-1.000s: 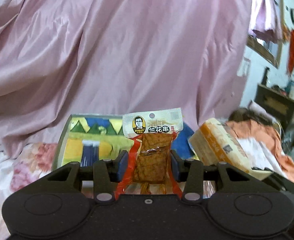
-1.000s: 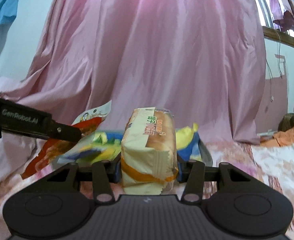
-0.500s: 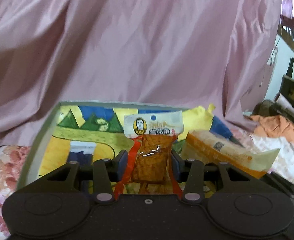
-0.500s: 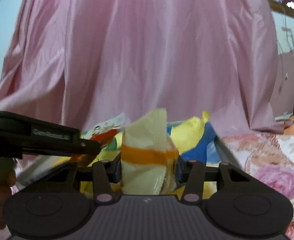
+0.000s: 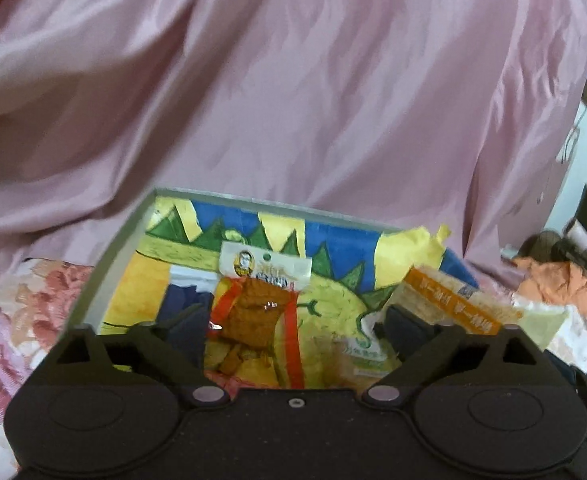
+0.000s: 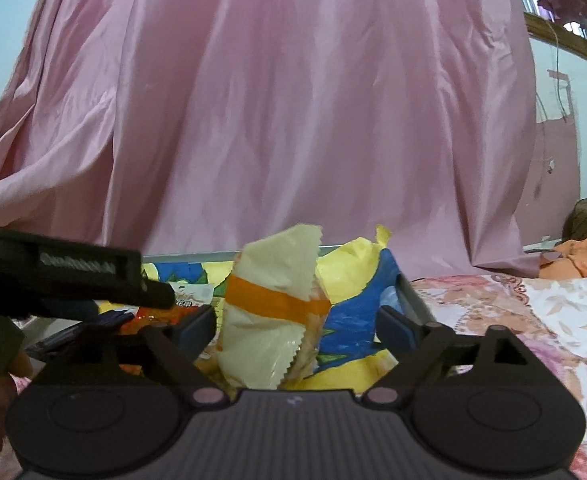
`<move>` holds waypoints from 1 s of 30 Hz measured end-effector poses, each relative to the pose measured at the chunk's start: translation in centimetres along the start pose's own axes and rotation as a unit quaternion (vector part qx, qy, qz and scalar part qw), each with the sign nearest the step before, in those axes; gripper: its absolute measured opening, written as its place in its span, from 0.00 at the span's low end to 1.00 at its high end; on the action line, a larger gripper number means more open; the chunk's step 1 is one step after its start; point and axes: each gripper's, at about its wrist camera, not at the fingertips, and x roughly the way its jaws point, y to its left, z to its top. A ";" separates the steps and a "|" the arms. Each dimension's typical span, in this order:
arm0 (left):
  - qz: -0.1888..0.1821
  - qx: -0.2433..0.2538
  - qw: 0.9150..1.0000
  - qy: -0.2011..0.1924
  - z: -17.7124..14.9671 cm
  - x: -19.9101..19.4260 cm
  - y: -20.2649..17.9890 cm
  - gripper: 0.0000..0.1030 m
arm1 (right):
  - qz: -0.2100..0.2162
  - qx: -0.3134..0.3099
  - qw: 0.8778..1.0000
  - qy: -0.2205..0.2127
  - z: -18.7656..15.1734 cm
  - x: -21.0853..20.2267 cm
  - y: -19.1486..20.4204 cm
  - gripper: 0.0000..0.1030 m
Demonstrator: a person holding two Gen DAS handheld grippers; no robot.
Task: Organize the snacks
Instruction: 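Carry the bread bag and spicy strip pack into the grey tray and release, then lift both grippers out of the tray and return over the snacks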
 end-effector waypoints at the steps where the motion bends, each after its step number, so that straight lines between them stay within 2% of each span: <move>1: 0.001 -0.003 1.000 -0.008 0.0 -0.7 0.0 0.97 | -0.001 0.000 1.000 -0.003 0.2 -0.4 0.0 0.93; 7: 0.001 -0.018 0.999 -0.040 0.0 -5.2 0.1 0.99 | -0.010 -0.004 0.999 -0.033 1.4 -4.2 0.1 1.00; 19: 0.006 -0.006 0.996 -0.085 -1.6 -13.9 -0.3 0.99 | -0.027 -0.015 0.996 -0.083 2.0 -12.7 1.6 1.00; 30: 0.013 0.006 0.994 -0.112 -5.9 -20.4 0.8 0.99 | -0.031 -0.033 0.995 -0.084 -0.2 -18.4 3.1 1.00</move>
